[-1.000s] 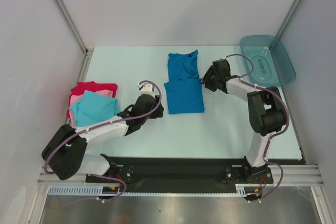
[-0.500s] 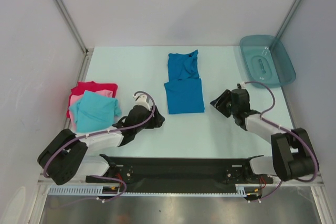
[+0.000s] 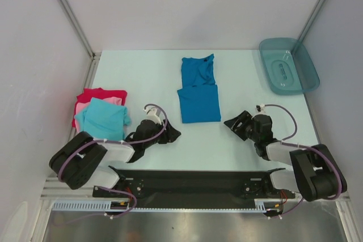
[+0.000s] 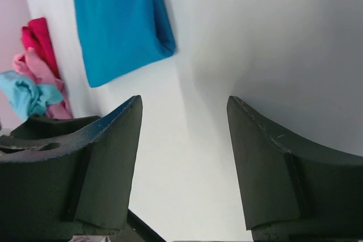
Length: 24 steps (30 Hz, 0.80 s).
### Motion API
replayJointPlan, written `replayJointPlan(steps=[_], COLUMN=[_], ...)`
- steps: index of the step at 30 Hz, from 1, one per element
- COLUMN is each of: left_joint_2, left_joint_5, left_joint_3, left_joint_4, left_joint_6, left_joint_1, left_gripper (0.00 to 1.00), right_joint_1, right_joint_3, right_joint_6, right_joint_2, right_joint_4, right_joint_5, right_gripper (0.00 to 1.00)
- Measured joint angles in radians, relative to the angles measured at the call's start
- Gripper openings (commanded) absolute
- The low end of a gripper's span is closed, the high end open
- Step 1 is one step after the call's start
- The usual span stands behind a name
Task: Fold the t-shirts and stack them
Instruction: Fold the tshirt
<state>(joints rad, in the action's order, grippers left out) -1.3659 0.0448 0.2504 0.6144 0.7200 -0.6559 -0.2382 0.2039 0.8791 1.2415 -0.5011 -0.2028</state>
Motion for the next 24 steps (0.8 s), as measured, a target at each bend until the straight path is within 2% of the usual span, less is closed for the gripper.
replayJointPlan(steps=[7, 11, 17, 24], left_joint_2=[-0.188, -0.261, -0.305, -0.362], left_joint_5=[0.119, 0.158, 0.168, 0.160], left_joint_3=[0.003, 0.027, 0.081, 0.187], left_joint_4=[0.258, 0.331, 0.326, 0.274], left_joint_6=[0.091, 0.127, 0.137, 0.138], left_joint_1=[0.057, 0.078, 0.084, 0.085], left_gripper=[0.59, 0.59, 0.59, 0.58], right_joint_1=[-0.014, -0.024, -0.036, -0.047], right_joint_3=[-0.008, 0.002, 0.038, 0.098], right_joint_6=[0.037, 0.053, 0.063, 0.063], right_joint_2=[0.198, 0.278, 0.335, 0.367], right_joint_4=[-0.293, -0.395, -0.429, -0.389], right_joint_5=[-0.058, -0.076, -0.079, -0.079], right_gripper=[0.65, 0.65, 0.65, 0.65])
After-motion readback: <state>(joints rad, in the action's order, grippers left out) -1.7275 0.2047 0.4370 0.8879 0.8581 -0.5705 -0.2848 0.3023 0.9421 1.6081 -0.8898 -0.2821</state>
